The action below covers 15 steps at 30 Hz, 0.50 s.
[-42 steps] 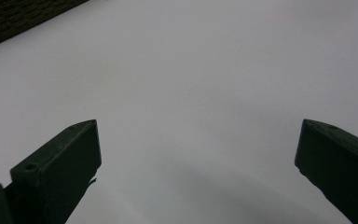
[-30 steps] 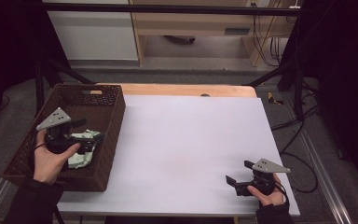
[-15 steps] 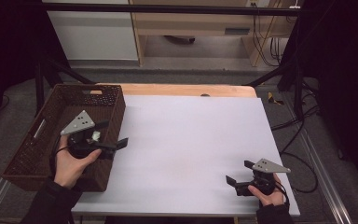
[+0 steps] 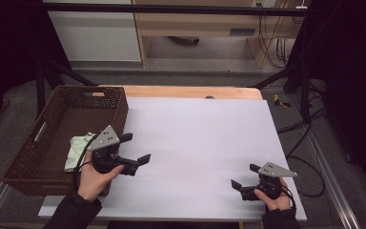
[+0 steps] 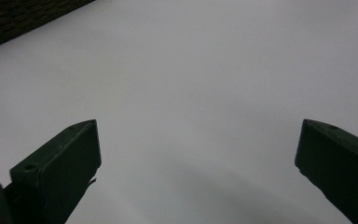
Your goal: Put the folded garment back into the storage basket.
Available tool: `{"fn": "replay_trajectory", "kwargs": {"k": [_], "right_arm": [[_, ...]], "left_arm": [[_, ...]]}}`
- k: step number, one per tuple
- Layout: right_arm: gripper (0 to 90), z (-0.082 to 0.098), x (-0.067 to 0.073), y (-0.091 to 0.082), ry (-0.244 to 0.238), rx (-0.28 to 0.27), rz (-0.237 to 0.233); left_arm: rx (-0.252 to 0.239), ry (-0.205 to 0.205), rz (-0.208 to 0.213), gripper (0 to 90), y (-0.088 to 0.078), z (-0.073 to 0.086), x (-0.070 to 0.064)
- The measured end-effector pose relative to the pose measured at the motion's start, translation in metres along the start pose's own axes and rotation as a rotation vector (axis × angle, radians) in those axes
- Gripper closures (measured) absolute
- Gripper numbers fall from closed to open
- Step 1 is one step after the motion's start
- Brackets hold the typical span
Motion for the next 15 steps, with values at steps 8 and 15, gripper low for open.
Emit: {"fn": "replay_trajectory", "kwargs": {"k": [8, 15], "right_arm": [[0.8, 0.000, 0.000, 0.000, -0.005, 0.003, 0.000], [0.7, 0.001, 0.000, 0.001, -0.012, 0.009, 0.000]], "left_arm": [[0.018, -0.003, 0.029, 1.6, 0.019, 0.022, -0.009], [0.043, -0.004, 0.048, 1.6, 0.031, 0.043, -0.015]]}}
Point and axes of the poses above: each handheld gripper's, and its own axes: y roughly forward along the jaws, z roughly out of its underside, x roughly to its left, the point moved 2 cm from there along y, roughly forward along the jaws, and after that the axes turned 13 degrees about x, right-handed, at the moved point
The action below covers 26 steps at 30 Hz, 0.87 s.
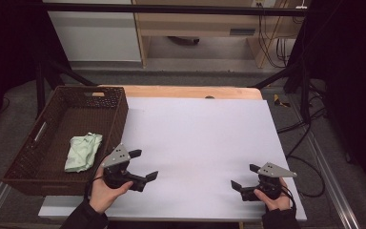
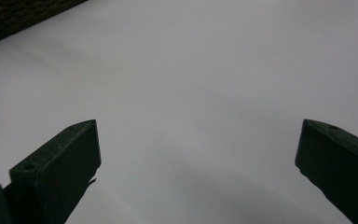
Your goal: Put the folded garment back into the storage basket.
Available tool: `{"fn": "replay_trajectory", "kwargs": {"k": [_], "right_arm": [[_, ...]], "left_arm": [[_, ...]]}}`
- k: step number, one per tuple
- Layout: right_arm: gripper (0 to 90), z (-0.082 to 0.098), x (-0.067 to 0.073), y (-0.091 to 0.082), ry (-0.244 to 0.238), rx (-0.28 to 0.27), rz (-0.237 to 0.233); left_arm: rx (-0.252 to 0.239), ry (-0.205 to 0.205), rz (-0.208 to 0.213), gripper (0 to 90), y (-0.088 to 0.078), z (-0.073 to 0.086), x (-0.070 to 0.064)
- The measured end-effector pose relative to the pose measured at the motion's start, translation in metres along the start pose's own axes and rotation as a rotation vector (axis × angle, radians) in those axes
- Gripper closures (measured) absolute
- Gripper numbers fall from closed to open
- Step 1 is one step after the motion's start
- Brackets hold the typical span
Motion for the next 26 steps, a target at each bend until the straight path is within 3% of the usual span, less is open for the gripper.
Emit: {"fn": "replay_trajectory", "kwargs": {"k": [13, 26], "right_arm": [[0.7, 0.002, -0.001, 0.001, 0.002, 0.008, 0.000], [0.8, 0.005, -0.002, 0.004, 0.007, 0.024, -0.004]], "left_arm": [[0.040, -0.048, 0.014, 1.5, 0.020, 0.039, 0.004], [0.060, -0.045, 0.014, 1.7, 0.027, 0.048, 0.004]]}}
Point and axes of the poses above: each handheld gripper's, and its own axes: y roughly forward along the jaws, z roughly out of its underside, x roughly to its left, the point moved 2 cm from there along y, roughly forward along the jaws, and after that the axes turned 13 degrees about x, right-handed, at the moved point
